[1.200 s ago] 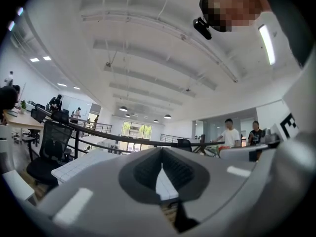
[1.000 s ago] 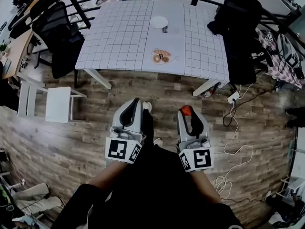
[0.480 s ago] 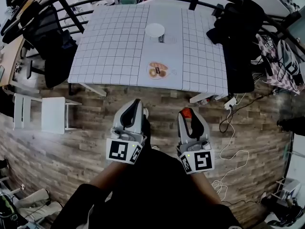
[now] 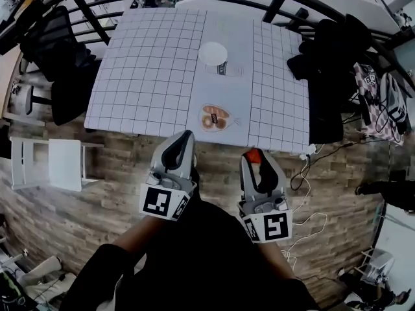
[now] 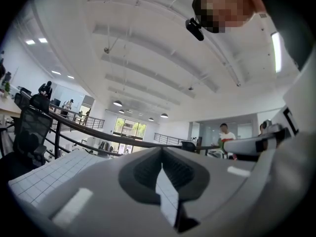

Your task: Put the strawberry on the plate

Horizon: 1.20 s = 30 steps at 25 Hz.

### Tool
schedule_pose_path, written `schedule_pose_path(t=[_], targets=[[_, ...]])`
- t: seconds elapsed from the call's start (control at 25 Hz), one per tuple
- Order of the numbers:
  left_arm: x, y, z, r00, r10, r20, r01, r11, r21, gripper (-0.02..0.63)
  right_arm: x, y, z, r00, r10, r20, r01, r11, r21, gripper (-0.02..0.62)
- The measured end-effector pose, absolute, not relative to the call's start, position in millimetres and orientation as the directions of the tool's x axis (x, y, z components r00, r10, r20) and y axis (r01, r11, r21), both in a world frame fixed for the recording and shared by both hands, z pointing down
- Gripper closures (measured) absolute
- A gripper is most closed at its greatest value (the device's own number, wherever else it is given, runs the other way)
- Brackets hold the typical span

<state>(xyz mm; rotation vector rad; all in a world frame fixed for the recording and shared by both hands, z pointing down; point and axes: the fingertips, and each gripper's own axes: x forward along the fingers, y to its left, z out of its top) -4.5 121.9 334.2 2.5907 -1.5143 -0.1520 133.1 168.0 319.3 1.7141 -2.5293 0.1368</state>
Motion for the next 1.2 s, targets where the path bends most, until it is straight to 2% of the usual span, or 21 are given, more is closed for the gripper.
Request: schedule_pose_path(t=[0.76,0.96,1.2], targets=[[-32,-1,348,0.55,-0.835,-0.002,-0.814,-0.537,0.222,0.597,95,21,318,-0.354,-0.92,0.166,-0.934,0.357,-0.013,0.466],[-45,-19,335,0.535,-0.842,-0.073,-0.818,-0.538,0.203,0.597,88,4,323,-0.354,-0.918,0.176,-0.934,0.357,-0.019,0.466],[-61,-32,345,0.519,-0.855,-0.017,-0.83,-0.509,0.227,0.597,79,-13,318,-0.366,-0.915,0.168,-0.928,0.373,0.008,0.466]])
